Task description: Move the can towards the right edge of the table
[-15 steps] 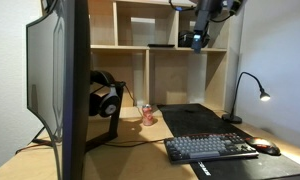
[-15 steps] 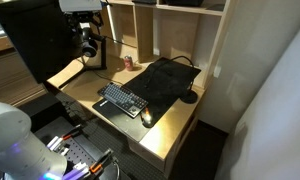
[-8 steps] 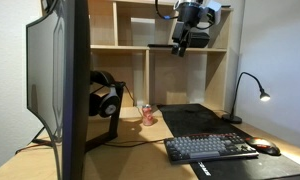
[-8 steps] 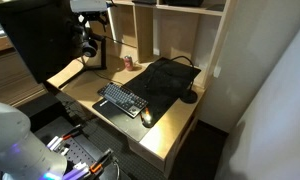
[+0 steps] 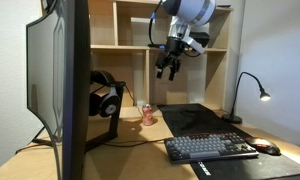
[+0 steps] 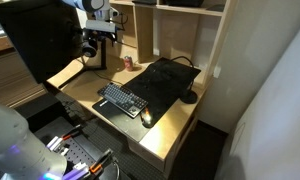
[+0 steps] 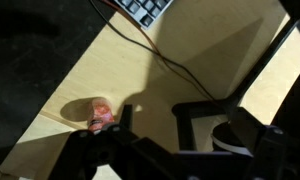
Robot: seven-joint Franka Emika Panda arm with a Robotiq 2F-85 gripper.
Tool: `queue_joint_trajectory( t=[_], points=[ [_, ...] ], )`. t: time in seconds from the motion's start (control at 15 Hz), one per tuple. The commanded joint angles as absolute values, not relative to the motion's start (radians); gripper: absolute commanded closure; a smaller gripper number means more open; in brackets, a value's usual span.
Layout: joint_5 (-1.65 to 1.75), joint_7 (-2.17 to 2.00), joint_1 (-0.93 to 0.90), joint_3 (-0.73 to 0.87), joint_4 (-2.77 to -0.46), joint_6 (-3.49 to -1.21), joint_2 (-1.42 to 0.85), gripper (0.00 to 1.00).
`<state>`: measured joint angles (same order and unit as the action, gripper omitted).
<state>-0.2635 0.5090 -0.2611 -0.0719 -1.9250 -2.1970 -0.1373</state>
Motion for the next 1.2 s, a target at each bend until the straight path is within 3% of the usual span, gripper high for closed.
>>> queue_joint_trajectory(
  t=[0.0,0.27,0.8,1.13],
  points=[
    [-0.259,0.462,-0.21,-0.134,-1.887,-2.221,-0.183,0.0],
    [-0.255,0.448,-0.197,-0.154,-1.861,-2.226,-0.213,0.0],
    [-0.097,0.252,-0.236,-0.158,-1.804,-2.676,-0.424,0.0],
    [-0.057,0.203,-0.212,-0.185,-1.813,-2.668,-0.428,0.0]
  ],
)
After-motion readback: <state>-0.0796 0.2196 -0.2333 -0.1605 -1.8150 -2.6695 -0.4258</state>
